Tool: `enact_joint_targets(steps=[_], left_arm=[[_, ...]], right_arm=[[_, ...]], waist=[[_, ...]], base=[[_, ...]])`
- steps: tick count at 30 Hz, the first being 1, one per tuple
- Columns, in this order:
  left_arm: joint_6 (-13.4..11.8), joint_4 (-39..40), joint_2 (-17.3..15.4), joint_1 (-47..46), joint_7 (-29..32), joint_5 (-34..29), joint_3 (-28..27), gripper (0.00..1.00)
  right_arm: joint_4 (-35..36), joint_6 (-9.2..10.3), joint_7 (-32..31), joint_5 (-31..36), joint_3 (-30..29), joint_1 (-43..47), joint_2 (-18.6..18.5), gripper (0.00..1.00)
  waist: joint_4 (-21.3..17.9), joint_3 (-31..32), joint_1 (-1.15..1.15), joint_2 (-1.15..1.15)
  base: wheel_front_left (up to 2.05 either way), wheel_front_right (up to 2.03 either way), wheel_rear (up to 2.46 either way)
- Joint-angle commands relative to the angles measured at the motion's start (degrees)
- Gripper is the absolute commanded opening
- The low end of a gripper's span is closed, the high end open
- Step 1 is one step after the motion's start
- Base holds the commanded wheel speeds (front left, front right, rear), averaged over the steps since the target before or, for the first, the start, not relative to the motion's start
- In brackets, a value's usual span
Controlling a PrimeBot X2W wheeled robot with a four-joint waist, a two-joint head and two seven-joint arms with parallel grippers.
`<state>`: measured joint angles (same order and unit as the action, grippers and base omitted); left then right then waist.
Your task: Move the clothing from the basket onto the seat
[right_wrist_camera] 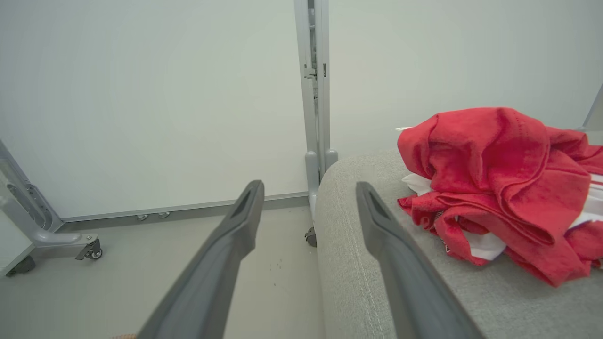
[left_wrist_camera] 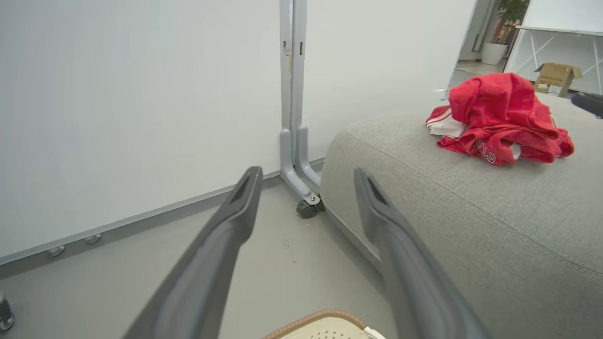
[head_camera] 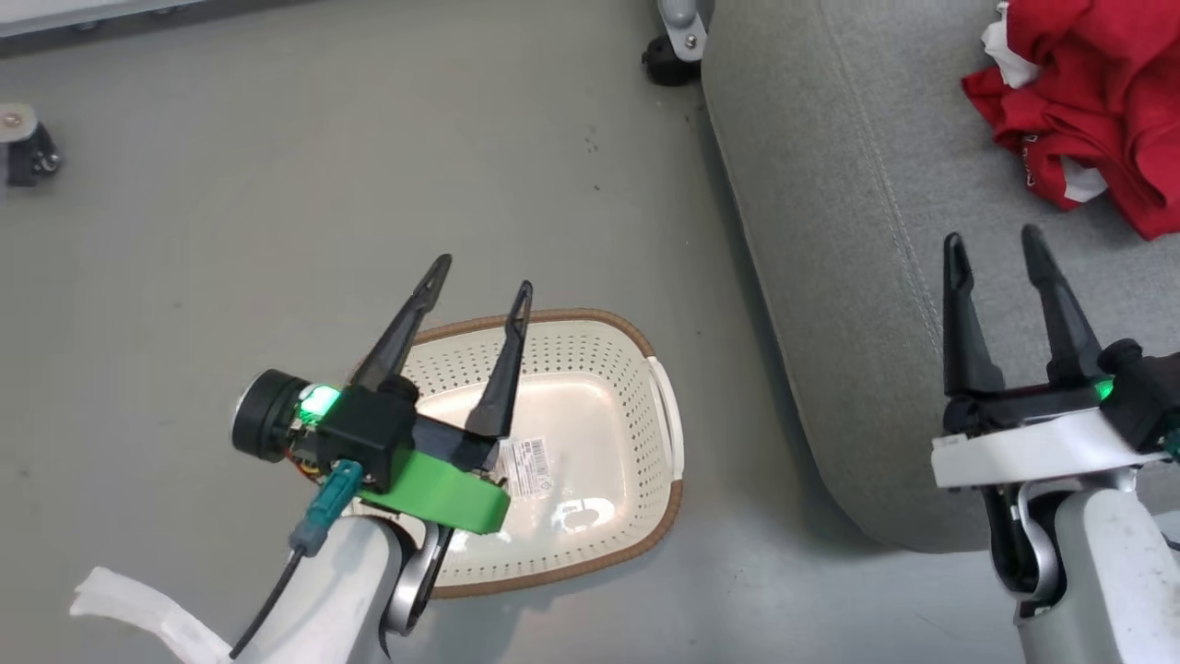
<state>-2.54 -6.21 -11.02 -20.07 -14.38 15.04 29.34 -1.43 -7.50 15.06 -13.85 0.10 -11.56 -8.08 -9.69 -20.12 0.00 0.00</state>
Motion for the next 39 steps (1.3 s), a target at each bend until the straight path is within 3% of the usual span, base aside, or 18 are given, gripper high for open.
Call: enact_joint_targets(steps=[1, 8, 14, 22, 39], left_arm=[[-0.6, -0.4, 0.2, 1.1, -0.4, 0.8, -1.1, 1.00], [-2.9, 1.2, 0.6, 4.7, -0.8, 0.5, -7.9, 1.00], [-3.0, 2.3, 1.8, 8.9, -0.8, -0.2, -13.9, 1.00], [-0.5, 2.4, 3.4, 14.4, -0.8, -2.4, -18.9, 1.00], [3.3, 0.8, 6.7, 21.1, -0.8, -5.8, -22.9, 1.00]], right_arm=[[0.6, 0.02, 0.2, 0.5, 0.3, 1.4, 0.0, 1.00], [2.2, 0.02, -0.5, 1.4, 0.8, 5.0, 0.8, 1.00], [4.0, 0.02, -2.0, 2.1, 0.5, 7.7, 1.3, 1.00], [5.6, 0.02, -4.0, 3.1, 0.2, 11.0, 1.8, 1.00], [6.8, 0.02, -6.9, 3.9, 0.7, 16.1, 3.0, 1.00]], waist=[[3.0, 2.7, 0.00, 0.00], [6.1, 5.3, 0.00, 0.00], [7.8, 7.2, 0.00, 0.00], [8.6, 10.2, 0.00, 0.00], [8.1, 15.2, 0.00, 0.00]], base=[[0.00, 0.00, 0.00], [0.00, 0.00, 0.00], [0.00, 0.00, 0.00], [0.00, 0.00, 0.00], [0.00, 0.00, 0.00]])
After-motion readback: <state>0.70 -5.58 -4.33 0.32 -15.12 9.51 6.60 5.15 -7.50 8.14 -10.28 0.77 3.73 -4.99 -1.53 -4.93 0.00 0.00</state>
